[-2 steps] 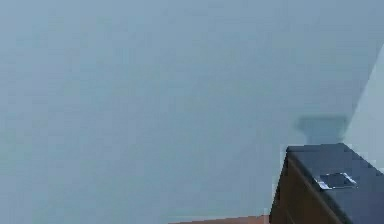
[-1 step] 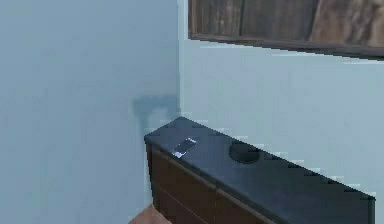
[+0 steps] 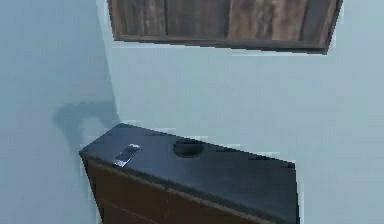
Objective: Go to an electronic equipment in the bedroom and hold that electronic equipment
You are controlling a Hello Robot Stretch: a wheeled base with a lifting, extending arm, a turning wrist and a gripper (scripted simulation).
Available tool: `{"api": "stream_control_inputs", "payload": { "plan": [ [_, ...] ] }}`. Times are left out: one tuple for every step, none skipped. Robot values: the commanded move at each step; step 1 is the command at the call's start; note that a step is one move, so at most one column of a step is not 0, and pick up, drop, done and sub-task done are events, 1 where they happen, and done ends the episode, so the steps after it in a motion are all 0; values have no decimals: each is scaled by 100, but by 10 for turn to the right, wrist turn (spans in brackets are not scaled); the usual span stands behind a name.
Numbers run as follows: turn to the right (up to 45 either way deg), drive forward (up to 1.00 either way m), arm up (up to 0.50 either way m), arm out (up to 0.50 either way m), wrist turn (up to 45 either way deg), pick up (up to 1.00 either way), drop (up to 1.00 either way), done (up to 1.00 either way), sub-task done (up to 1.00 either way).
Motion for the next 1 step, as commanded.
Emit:
{"api": "stream_control_inputs", "payload": {
  "plan": [
    [0, 40, 0, 0, 0, 0, 0, 0, 0]
  ]
}}
